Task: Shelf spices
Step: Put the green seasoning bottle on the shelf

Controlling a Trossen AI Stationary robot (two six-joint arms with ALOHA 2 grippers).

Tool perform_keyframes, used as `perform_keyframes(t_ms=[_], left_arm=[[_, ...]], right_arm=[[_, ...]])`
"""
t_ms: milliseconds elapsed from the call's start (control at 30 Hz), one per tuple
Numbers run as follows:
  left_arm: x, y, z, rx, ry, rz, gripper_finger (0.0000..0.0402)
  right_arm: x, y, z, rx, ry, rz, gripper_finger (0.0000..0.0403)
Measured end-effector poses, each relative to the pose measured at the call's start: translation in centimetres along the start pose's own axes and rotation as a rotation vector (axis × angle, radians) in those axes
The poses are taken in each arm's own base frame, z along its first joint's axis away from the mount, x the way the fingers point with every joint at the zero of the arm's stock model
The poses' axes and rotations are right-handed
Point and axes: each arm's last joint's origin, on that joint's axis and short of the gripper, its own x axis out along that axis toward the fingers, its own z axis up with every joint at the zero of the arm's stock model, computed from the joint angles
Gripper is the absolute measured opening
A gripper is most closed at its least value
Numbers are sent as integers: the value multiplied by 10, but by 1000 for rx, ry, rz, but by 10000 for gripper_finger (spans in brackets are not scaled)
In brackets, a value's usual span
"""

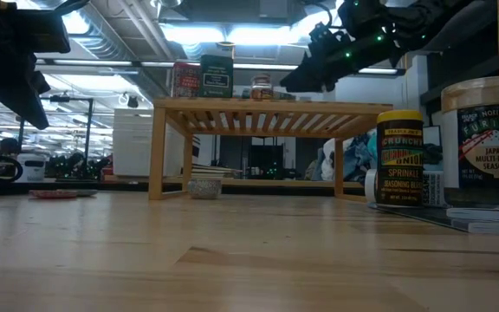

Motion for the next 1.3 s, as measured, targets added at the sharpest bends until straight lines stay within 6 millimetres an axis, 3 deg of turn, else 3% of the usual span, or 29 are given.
perform_keyframes(t_ms=[1300], left_arm=[[0,0,0,0,0,0,1]], right_arm=[[-1,0,10,8,-96,20,266]])
